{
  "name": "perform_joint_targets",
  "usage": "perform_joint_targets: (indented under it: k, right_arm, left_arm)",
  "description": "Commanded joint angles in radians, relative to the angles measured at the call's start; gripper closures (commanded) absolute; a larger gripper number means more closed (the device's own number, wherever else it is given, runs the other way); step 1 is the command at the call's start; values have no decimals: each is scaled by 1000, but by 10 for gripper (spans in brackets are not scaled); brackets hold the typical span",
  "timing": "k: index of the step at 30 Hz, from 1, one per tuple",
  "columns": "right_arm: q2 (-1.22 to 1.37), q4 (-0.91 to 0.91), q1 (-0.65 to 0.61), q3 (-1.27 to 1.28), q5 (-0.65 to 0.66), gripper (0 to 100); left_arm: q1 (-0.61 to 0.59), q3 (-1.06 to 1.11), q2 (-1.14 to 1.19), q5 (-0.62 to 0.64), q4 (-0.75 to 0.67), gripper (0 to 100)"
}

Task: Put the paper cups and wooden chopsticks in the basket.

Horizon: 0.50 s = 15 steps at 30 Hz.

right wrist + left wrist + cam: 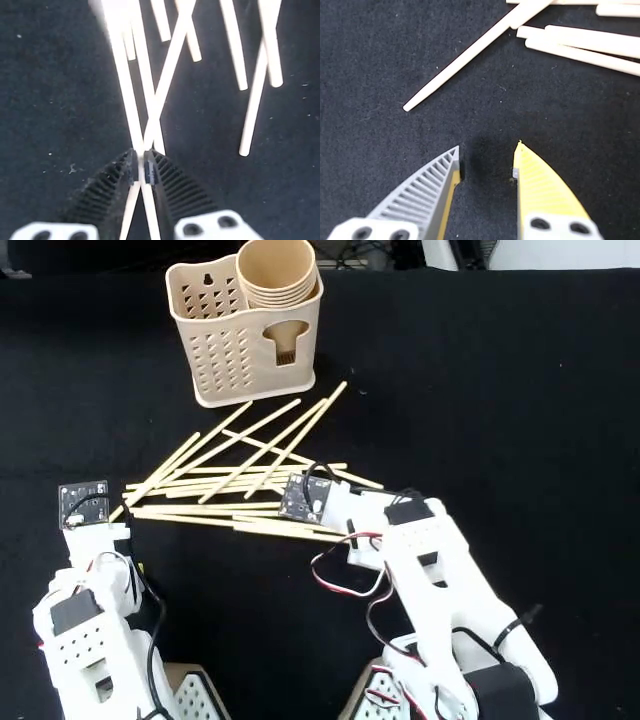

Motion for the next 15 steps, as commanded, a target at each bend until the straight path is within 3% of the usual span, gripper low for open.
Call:
perform_joint_targets:
  k: [1, 6, 15]
  right_arm:
    - [-28, -15, 21, -8, -5, 986]
    - [-24, -15, 120, -5, -3, 986]
    - [-21, -15, 186, 50, 64, 983]
  left_arm:
    - [-8, -2, -8, -6, -17, 816]
    - [-8, -2, -8, -6, -17, 816]
    - [-7, -2, -8, -6, -17, 816]
